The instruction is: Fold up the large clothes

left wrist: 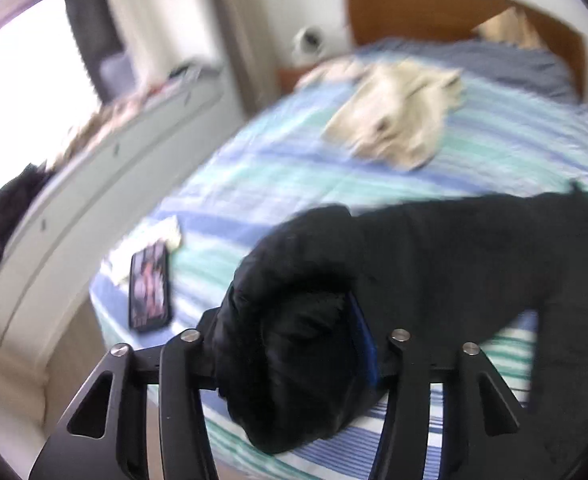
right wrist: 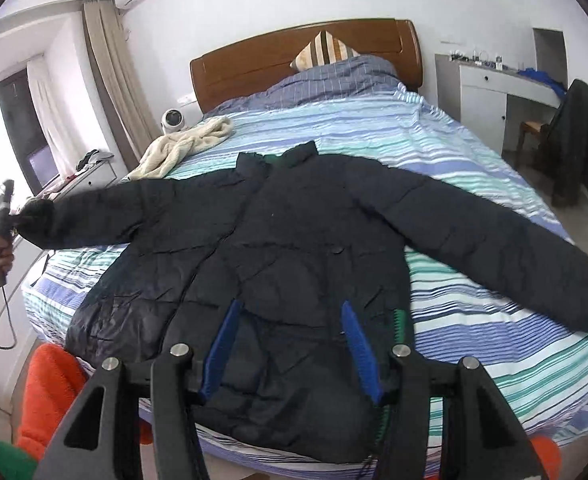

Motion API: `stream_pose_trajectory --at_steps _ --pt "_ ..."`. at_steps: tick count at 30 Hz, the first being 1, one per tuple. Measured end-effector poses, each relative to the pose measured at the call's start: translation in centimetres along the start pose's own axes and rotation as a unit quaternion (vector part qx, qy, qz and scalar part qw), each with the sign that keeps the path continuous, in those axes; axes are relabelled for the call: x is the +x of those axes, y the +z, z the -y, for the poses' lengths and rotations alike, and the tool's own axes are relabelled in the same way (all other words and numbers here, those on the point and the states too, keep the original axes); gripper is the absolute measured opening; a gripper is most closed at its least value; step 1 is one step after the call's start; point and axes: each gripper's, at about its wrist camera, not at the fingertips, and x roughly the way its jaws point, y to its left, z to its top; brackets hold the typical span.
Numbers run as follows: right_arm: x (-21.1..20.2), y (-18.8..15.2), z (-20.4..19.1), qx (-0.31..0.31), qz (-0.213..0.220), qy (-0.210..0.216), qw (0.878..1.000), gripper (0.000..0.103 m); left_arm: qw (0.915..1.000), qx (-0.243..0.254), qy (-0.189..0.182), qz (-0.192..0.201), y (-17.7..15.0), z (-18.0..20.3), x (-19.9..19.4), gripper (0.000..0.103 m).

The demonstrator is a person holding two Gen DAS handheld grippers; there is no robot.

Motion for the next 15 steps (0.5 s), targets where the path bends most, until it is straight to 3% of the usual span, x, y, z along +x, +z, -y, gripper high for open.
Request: stream_pose_trajectory --at_steps 2,4,7,9,12,15 --pt "0.3 -0.3 0.1 0.012 -0.009 -0.004 1.000 0.060 0.9990 -0.033 -0.007 -0.031 -0.8 -1.3 1.9 0.054" --pt "0.0 -0.6 0.5 0.027 -0.012 -0.005 1.000 0.060 0.9977 -0.058 -0.010 -0.033 -1.7 -1.5 1.7 0.054" --pt "-0.3 -1.0 1.3 0.041 -0.016 -0.018 0.999 0.062 0.9980 -0.042 -0.040 -0.025 -3.3 0.8 -0.2 0.062" --pt "-0.3 -1.1 2.1 0.045 -0.023 -0.027 0.998 0.062 0.9974 -0.026 -0.065 -0.018 -4.2 2.3 -1.8 0.074" --pt "0.2 -1.1 3.4 0.059 -0.033 -0.039 0.997 0.062 0.9890 0.006 -0.145 -0.026 -6.4 6.1 -4.6 0.082" --pt "0.5 -0.8 4.9 0.082 -0.034 -0.040 0.995 0.062 0.9711 0.036 -0.230 -0.054 -9.0 10.1 -5.8 0.085"
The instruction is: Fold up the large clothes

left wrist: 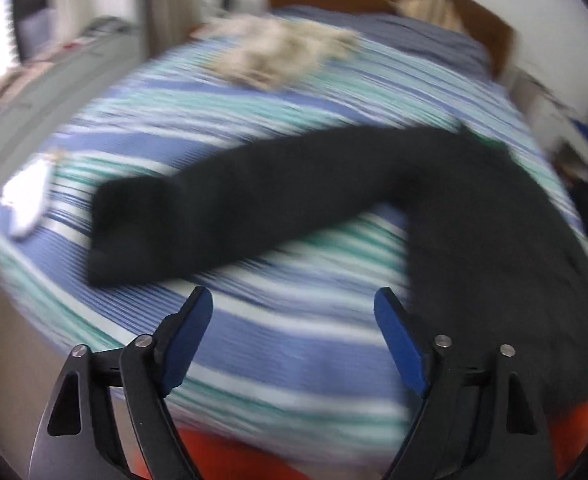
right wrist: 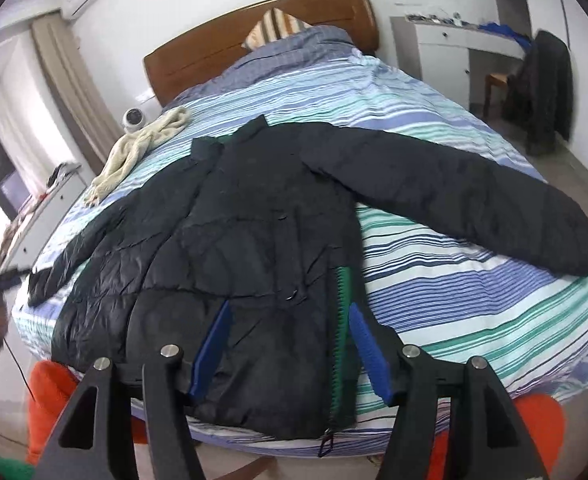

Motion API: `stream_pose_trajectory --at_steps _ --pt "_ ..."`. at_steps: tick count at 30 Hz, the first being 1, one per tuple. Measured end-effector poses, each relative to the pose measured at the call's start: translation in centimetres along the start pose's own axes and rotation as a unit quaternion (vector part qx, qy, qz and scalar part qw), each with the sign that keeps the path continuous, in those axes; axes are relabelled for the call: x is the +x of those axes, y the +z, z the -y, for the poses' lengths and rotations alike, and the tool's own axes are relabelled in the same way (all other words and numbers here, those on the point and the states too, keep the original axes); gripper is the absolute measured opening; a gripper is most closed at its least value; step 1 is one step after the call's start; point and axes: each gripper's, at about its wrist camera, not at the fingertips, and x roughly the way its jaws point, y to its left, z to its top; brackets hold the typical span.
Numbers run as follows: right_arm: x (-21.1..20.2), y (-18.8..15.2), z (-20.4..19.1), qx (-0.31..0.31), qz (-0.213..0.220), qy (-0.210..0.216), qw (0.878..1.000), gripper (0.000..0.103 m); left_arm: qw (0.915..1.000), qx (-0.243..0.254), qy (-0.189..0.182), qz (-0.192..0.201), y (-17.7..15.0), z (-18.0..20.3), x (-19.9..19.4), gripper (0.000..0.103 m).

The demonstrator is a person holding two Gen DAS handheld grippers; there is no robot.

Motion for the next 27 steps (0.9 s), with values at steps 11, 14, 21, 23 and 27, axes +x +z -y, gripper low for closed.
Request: stream_pose_trajectory --at_steps 11,14,21,23,27 --pt "2.9 -1.7 -0.4 -0.022 -0.026 0.038 0.999 0.062 0.9901 0.129 -0.032 -0.045 -8.6 12.7 3.9 0.091" --pt "6.1 -3.1 0.4 -0.007 -0.100 -0.002 0.995 0.062 0.9888 0.142 -0.020 -0.043 -9.0 12.8 4.3 0.094" --pt "2.6 -2.2 -0.8 -0.020 -0.060 -0.003 0.998 0.062 0.9928 0.112 -0.040 -0.012 -7.6 11.9 0.7 0.094" --pt "1.7 -1.5 -1.7 -0.036 -0.040 0.012 0.998 0.062 0.9928 0.107 -0.052 0.006 -7.4 12.2 -0.3 0.095" --pt "3.3 -1.4 -3.4 -0.074 -0.036 0.037 0.996 0.062 0.9920 0.113 -0.056 0.004 -7.6 13.4 1.9 0.096"
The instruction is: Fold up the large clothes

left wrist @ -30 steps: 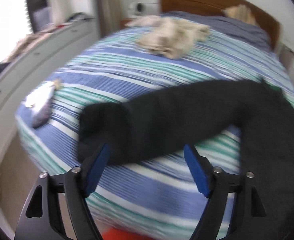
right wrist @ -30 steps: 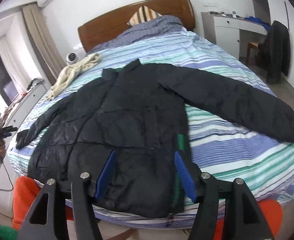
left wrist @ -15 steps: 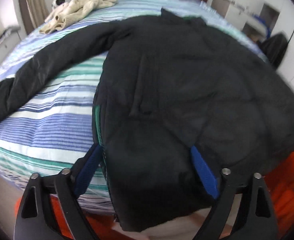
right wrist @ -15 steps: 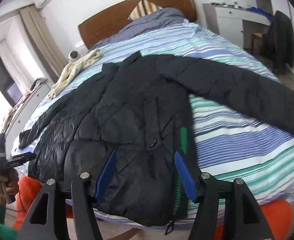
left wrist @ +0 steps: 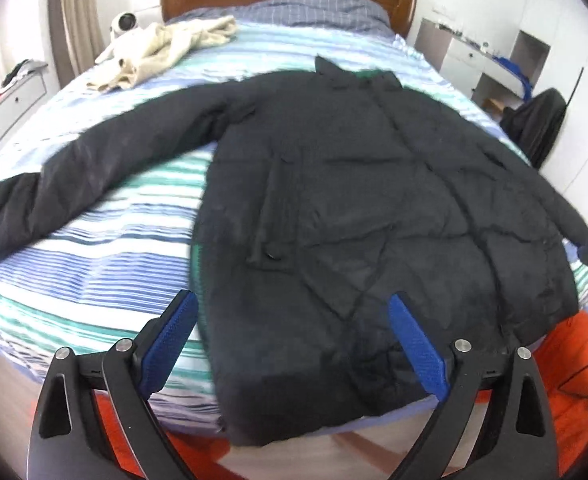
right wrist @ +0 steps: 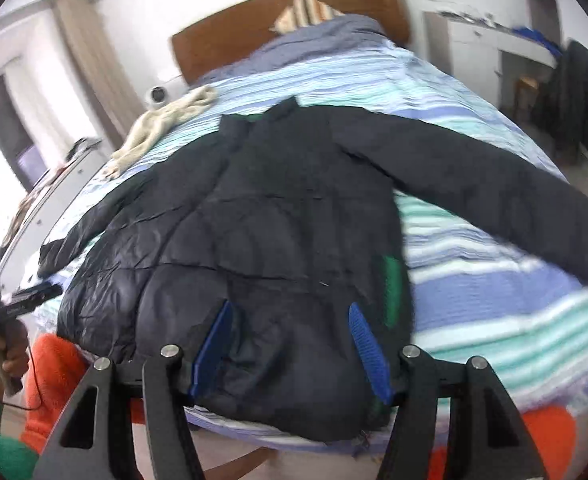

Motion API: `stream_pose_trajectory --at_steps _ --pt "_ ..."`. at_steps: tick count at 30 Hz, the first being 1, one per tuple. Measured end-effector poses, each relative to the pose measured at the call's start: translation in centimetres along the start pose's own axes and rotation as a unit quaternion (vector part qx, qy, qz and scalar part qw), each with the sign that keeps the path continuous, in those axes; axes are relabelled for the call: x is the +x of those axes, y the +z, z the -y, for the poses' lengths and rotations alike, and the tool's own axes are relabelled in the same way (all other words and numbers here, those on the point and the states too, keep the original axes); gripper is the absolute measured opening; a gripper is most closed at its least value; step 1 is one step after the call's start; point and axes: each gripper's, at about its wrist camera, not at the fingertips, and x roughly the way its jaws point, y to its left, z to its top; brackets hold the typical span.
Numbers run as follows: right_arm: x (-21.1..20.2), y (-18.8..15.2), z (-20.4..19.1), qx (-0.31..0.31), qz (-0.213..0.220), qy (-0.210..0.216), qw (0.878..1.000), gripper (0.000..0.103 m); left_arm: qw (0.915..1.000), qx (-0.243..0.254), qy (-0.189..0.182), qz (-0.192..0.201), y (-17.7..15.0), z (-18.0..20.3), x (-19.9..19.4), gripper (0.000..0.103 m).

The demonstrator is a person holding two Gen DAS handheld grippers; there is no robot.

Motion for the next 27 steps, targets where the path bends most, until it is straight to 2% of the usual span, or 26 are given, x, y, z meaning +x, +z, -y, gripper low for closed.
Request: stream_pose_trajectory --at_steps 1,2,3,4,6,8,13,15,17,20,22,27 --pt "1.4 -0.3 0.1 -0.001 -0.016 -0.001 1.000 0.062 0.9999 0.000 0.003 -0.012 -0.4 0.3 1.3 0.096" --pt "3.5 -0.9 0.7 0.009 -0.054 -0.011 0.998 0.062 0.9996 0.003 0.014 -0.024 -0.9 0.5 2.7 0.096" --pt "5.1 -1.5 1.3 0.021 -0.089 -0.021 0.996 0.062 0.9992 0.011 0.028 -0.027 -1.4 0.8 3.1 0.097" --pt "6.3 -2.2 2.0 0.037 -0.103 -0.017 0.994 0.062 0.9984 0.027 0.043 -0.022 -2.0 1.3 3.6 0.098" --pt "6.2 -2.4 2.4 0.053 -0.085 -0.008 0.995 0.062 0.9970 0.044 0.062 -0.008 -2.5 2.0 3.4 0.099" --pt "5.8 -2.1 2.4 0.059 -0.084 -0.011 0.995 0.062 0.9970 0.037 0.067 -0.008 -2.4 2.1 3.0 0.099" --pt "3.9 -1.6 2.6 0.086 -0.074 -0.009 0.994 0.062 0.9988 0.003 0.050 -0.002 -2.2 1.6 1.5 0.099" --pt "2.8 -1.2 2.5 0.089 -0.061 0.001 0.994 0.062 0.9985 0.004 0.051 0.020 -2.1 1.6 0.2 0.099" --pt "1.6 -1.0 2.2 0.092 -0.036 0.022 0.995 0.064 0.9950 0.020 0.076 0.062 -2.0 2.2 -1.5 0.099" --pt "-0.1 -0.1 1.8 0.092 -0.001 0.038 0.995 0.073 0.9917 0.044 0.082 0.089 -1.6 3.2 -2.6 0.099" --pt "-1.1 0.4 1.2 0.079 0.015 0.036 0.996 0.075 0.9923 0.052 0.068 0.089 -1.2 3.9 -3.0 0.099" --pt "-1.5 0.3 -1.7 0.025 0.024 0.009 0.999 0.075 0.9955 0.051 0.001 0.080 -0.9 5.6 -3.7 0.099"
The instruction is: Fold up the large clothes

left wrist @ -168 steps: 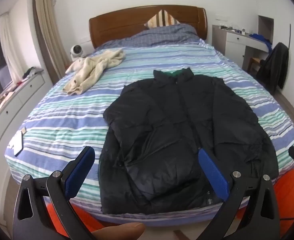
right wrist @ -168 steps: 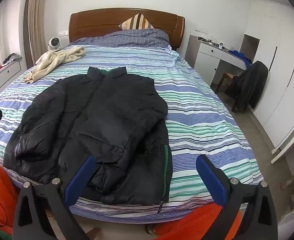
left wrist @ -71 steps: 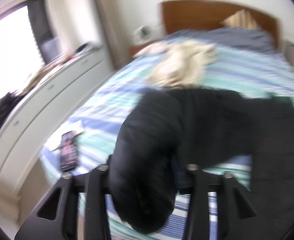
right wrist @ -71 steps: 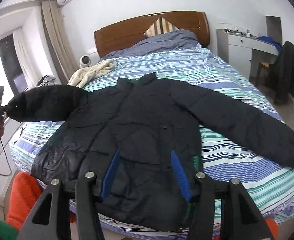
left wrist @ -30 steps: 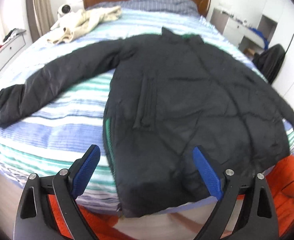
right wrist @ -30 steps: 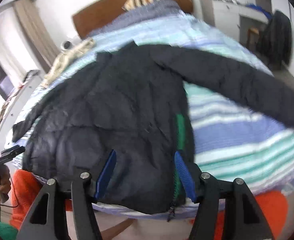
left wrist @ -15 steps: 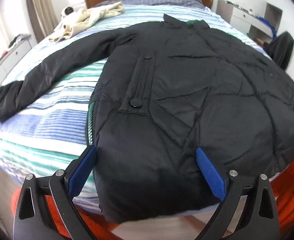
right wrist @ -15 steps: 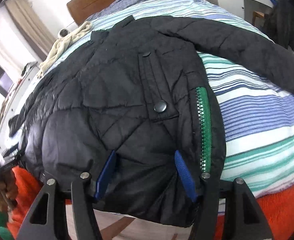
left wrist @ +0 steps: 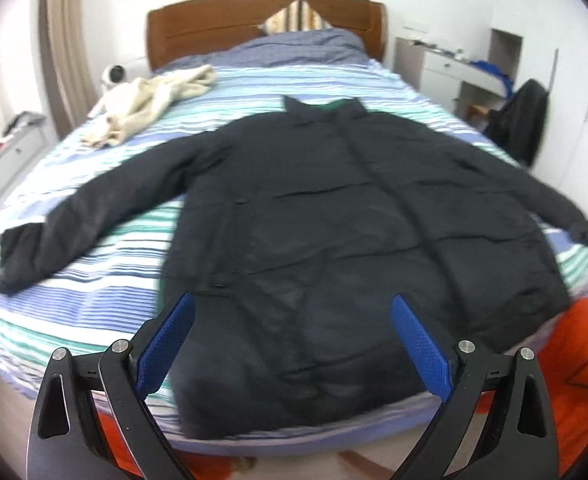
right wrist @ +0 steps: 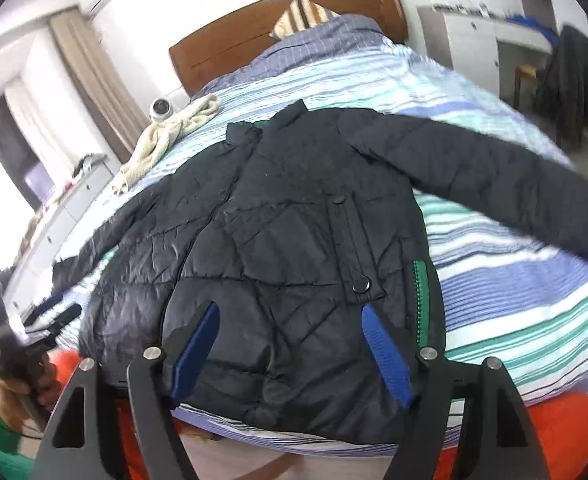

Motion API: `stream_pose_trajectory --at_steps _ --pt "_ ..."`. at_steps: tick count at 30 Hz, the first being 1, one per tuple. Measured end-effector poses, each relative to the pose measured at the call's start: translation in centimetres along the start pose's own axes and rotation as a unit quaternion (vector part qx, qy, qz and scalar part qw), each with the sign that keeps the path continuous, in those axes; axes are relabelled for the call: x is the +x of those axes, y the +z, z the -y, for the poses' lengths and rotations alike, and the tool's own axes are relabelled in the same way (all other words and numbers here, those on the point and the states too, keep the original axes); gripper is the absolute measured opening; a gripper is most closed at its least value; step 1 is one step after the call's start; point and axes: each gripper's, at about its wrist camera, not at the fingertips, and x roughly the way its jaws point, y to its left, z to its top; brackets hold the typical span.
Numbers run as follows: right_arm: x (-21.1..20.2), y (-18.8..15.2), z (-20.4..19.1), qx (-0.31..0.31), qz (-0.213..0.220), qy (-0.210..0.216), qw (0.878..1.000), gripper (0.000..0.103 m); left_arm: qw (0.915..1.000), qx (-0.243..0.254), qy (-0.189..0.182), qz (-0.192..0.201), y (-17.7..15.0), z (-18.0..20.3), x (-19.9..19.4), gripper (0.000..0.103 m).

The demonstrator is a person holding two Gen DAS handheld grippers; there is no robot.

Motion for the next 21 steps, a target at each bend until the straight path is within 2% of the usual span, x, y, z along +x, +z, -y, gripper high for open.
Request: stream_pose_trajectory --at_steps 2,5,8,13,17,21 --pt "0.1 0.0 -0.6 -0.010 0.004 -0.003 1.000 0.075 0.9997 0.006 -0.014 -0.017 0.4 0.9 0.4 0.099" --pt "0.0 -0.2 -1.1 -0.015 0.007 0.002 1.000 0.075 0.9983 0.038 0.014 -0.042 0.7 2.7 0.6 0.099" --pt "0.2 -0.3 -1.6 -0.024 0.007 0.000 1.000 0.075 0.9990 0.033 0.022 -0.021 1.2 3.4 -0.2 0.103" --pt "-0.1 -0.5 -2.6 -0.041 0.012 -0.007 0.999 0.075 0.9997 0.003 -0.022 -0.004 3.1 3.7 -0.9 0.103" --pt "-1.0 -0.9 -2.7 -0.055 0.023 -0.018 0.998 0.075 0.9996 0.014 -0.023 0.007 4.3 4.3 -1.0 0.102" --pt "-1.2 -1.0 -2.3 -0.053 0.022 -0.023 0.998 0.075 0.9987 -0.002 -0.048 0.013 4.5 4.0 -1.7 0.102"
